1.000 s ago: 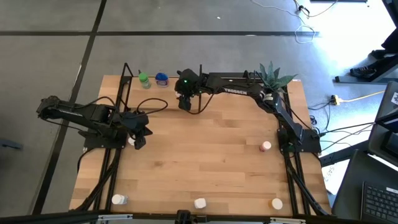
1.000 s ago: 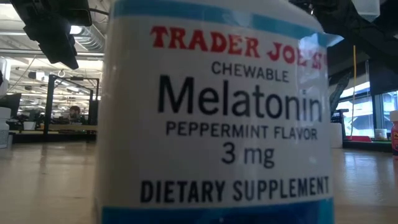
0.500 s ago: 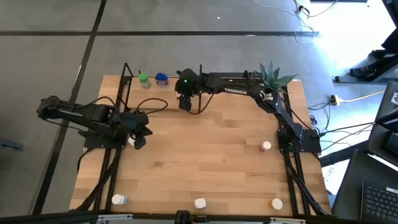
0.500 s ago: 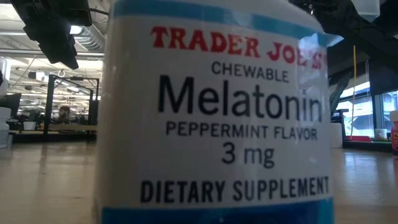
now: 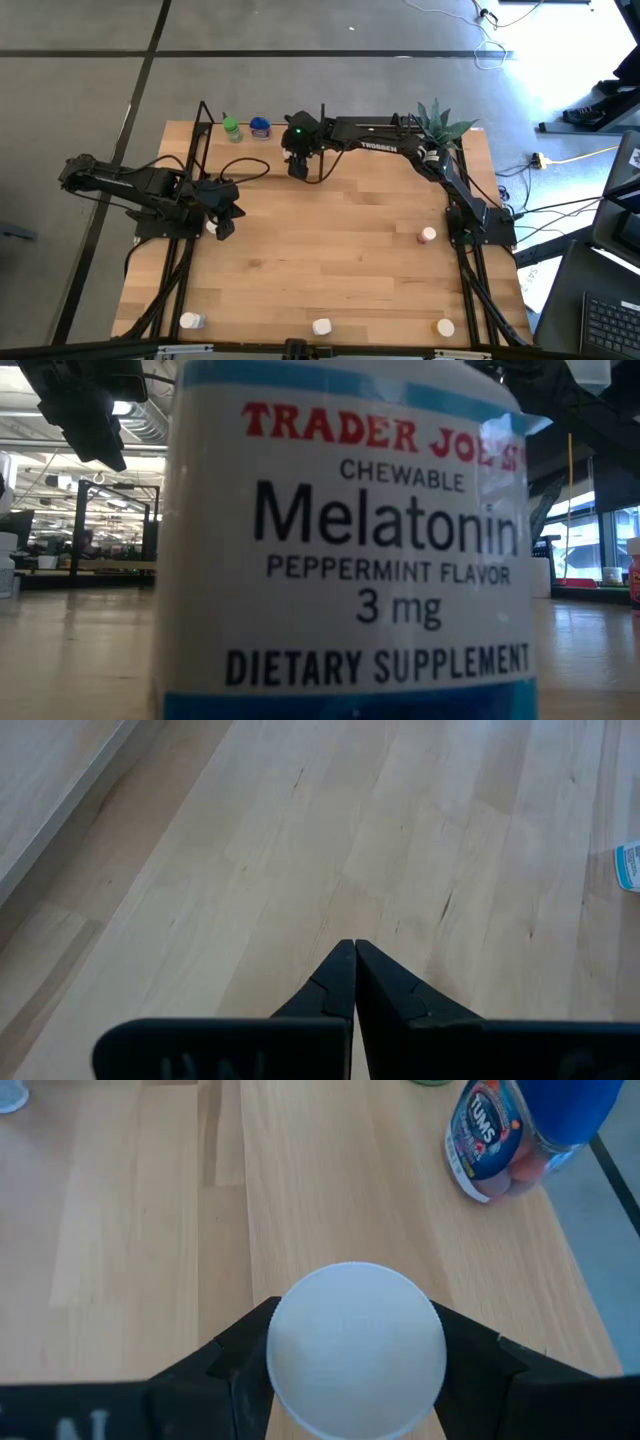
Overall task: Pick and place medicine bottles onto shelf by color
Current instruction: Put the orange pill bottle on the shelf
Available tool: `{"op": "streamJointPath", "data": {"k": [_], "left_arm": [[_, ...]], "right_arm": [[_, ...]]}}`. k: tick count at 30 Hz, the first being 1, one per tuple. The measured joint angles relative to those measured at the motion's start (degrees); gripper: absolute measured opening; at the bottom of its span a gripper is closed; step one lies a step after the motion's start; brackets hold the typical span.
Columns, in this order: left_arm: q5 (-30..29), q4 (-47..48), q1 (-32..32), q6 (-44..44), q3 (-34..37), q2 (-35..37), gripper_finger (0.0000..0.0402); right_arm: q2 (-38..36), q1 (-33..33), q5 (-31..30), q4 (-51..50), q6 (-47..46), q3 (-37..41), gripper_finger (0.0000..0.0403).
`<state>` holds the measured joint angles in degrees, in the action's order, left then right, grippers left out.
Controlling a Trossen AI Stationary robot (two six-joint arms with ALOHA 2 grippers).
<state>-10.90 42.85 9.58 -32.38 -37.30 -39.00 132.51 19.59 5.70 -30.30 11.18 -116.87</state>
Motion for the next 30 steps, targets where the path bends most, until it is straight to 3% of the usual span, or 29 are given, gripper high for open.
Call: {"op": "streamJointPath", "data": {"k": [30], "left_arm": [[0.0,0.0,0.0,0.0,0.0,0.0,0.0]], "right_arm": [[1.6,0.3,2.0,-2.0,-3.2,-0.1,0.021]]}}
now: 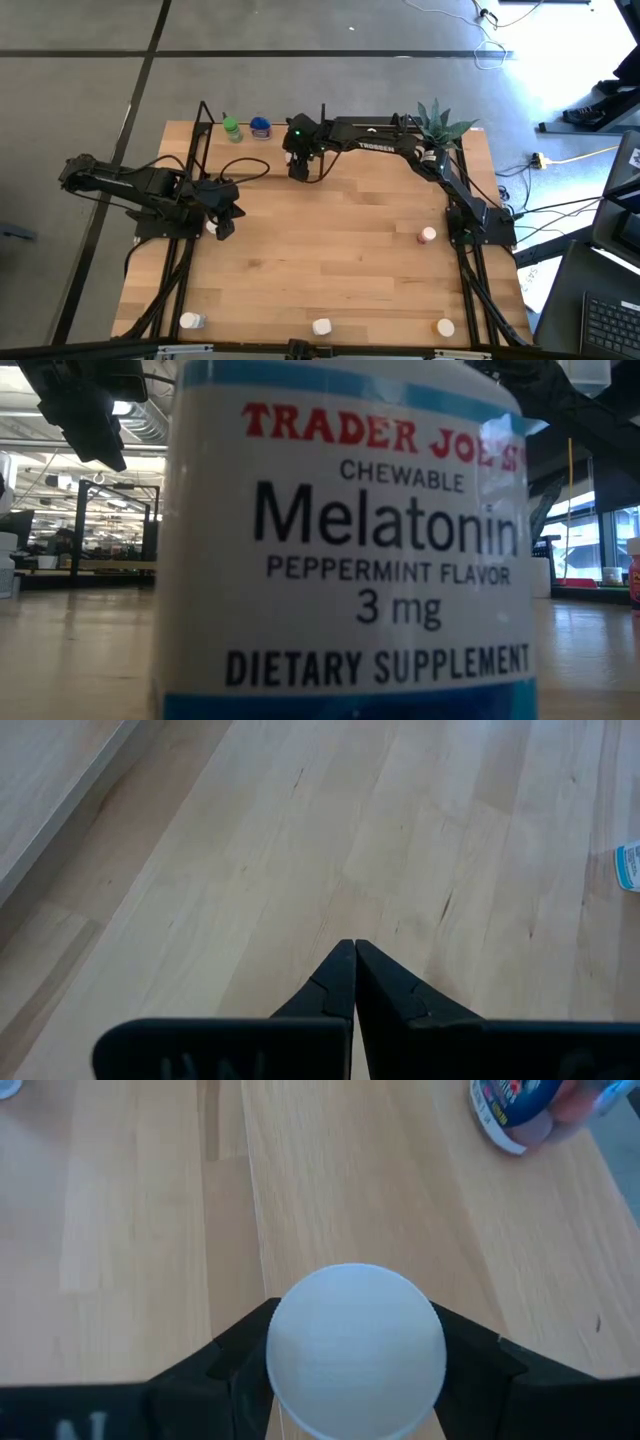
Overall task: Pick and place medicine bottles onto shelf by color
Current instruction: Put the orange pill bottle on the shelf
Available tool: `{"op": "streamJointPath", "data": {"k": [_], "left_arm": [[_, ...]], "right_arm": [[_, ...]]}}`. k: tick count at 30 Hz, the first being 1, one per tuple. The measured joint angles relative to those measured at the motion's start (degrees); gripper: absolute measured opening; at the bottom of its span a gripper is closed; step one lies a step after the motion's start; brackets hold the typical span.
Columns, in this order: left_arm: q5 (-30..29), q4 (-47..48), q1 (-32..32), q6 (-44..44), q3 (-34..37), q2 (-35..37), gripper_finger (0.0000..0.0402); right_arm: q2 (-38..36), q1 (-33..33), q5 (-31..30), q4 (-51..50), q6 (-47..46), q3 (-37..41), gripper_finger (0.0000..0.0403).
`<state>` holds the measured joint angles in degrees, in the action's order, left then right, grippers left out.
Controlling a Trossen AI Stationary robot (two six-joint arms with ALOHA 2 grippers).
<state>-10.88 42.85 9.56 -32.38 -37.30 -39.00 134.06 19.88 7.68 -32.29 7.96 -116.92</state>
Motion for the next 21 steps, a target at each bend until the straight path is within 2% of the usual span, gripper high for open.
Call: {"op": "streamJointPath", "data": {"k": [5,15,21], "left_arm": [[0.0,0.0,0.0,0.0,0.0,0.0,0.0],[0.0,0.0,0.0,0.0,0.0,0.0,0.0],[0.0,0.0,0.0,0.0,0.0,0.0,0.0]], "right_arm": [[0.0,0.0,0.0,0.3,0.0,0.0,0.0218],[0.0,0.1,0.0,1.7,0.0,0.0,0.0288],[0.0,0.1,0.0,2.2,0.1,0.0,0.03]]}}
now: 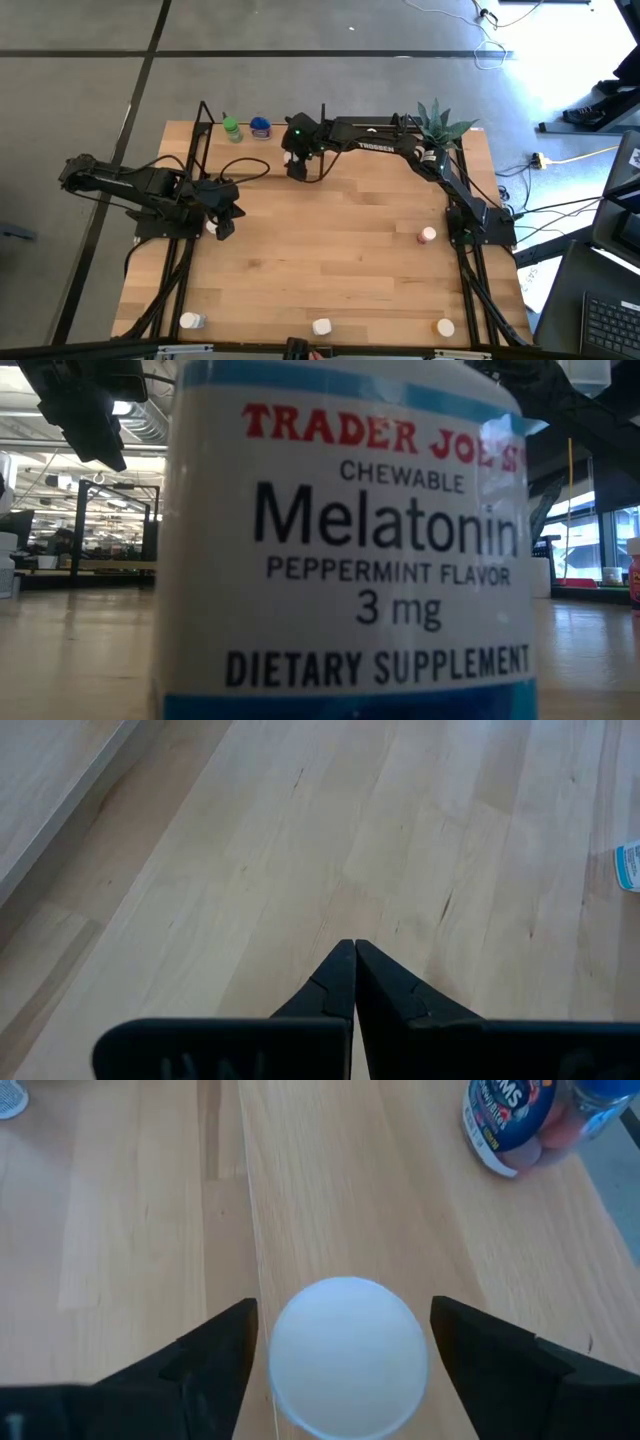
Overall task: Pick and place medicine bottles onto shelf by color
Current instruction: Put the orange pill bottle on the shelf
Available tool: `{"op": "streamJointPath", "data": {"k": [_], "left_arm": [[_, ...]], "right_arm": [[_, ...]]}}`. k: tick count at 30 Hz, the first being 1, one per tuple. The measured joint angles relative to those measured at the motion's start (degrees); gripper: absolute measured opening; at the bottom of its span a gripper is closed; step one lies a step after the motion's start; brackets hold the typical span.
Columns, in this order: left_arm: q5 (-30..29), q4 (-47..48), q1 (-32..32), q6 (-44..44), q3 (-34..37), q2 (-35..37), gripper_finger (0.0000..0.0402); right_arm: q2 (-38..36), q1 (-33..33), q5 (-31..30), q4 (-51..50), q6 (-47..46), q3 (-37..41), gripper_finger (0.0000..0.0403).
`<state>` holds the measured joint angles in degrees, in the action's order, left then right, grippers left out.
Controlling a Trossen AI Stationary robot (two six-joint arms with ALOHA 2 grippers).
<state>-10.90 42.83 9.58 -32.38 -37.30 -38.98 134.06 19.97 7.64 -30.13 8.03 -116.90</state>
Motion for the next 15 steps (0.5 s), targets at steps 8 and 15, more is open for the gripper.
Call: {"op": "streamJointPath", "data": {"k": [8,15], "left_arm": [[0.0,0.0,0.0,0.0,0.0,0.0,0.0],[0.0,0.0,0.0,0.0,0.0,0.0,0.0]], "right_arm": [[0.0,0.0,0.0,0.9,0.1,-1.6,0.03],[0.0,0.0,-0.4,-3.8,1.3,-8.2,0.03]]}}
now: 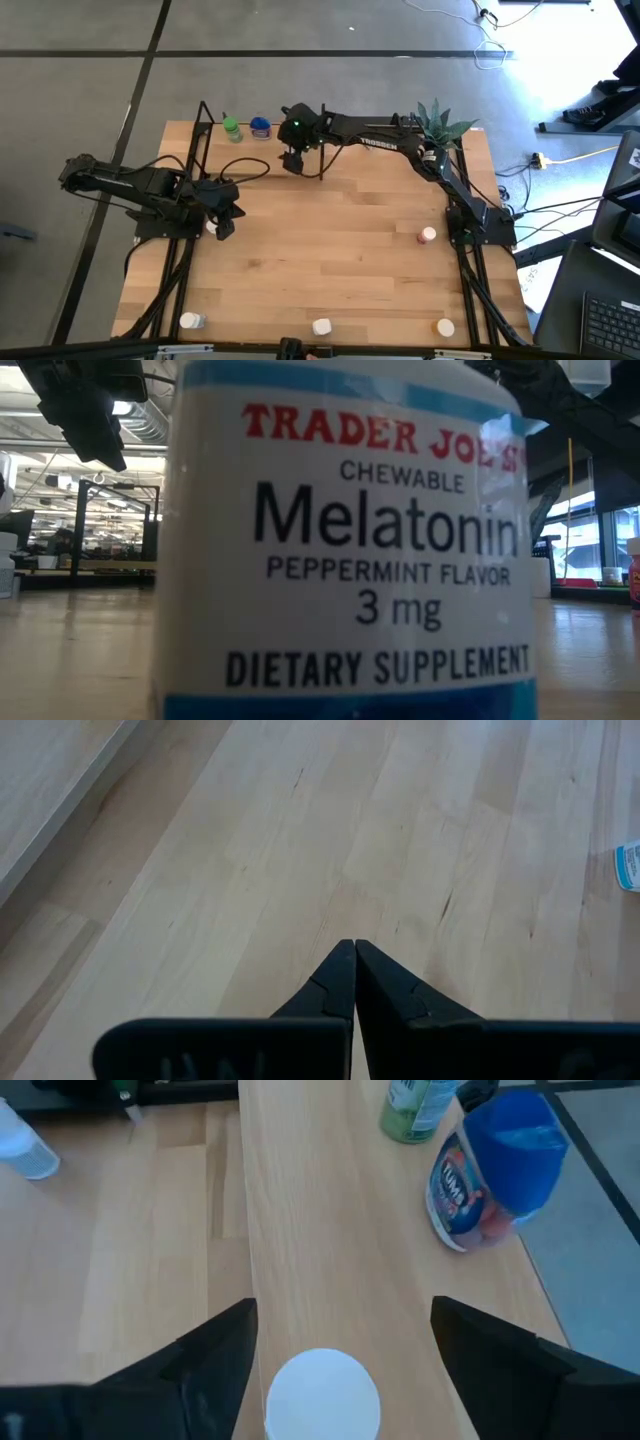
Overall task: Pick and place medicine bottles onto shelf by color
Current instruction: Put the orange pill bottle on the shelf
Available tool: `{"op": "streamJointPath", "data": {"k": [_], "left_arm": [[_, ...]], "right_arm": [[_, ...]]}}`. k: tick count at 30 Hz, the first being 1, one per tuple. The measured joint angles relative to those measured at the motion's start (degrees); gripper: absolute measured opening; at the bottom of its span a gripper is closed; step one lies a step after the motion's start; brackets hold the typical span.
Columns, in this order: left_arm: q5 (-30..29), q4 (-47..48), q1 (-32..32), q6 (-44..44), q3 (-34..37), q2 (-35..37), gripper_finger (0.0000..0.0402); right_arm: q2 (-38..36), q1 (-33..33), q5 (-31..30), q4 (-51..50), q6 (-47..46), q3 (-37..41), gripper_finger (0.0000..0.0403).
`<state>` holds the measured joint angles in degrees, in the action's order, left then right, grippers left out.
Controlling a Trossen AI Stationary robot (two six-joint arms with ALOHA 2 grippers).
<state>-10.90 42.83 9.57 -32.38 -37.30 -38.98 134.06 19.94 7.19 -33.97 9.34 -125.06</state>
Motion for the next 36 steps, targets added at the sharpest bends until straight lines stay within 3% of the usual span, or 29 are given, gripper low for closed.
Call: {"op": "streamJointPath", "data": {"k": [10,17,24,29,36], "left_arm": [[0.0,0.0,0.0,0.0,0.0,0.0,0.0],[0.0,0.0,0.0,0.0,0.0,0.0,0.0],[0.0,0.0,0.0,0.0,0.0,0.0,0.0],[0.0,0.0,0.0,0.0,0.0,0.0,0.0],[0.0,0.0,0.0,0.0,0.0,0.0,0.0]], "right_arm": [[-0.2,-2.1,0.0,-18.5,-1.3,-10.0,0.0299],[-1.1,-4.7,-2.0,-28.4,-0.1,-9.8,0.0273],[-1.1,-9.1,-1.1,-31.0,0.5,-9.6,0.0248],[-1.1,-11.5,-3.1,-29.3,3.2,-9.6,0.0204],[-1.1,-11.1,-4.3,-21.9,4.6,-9.6,0.0104]]}}
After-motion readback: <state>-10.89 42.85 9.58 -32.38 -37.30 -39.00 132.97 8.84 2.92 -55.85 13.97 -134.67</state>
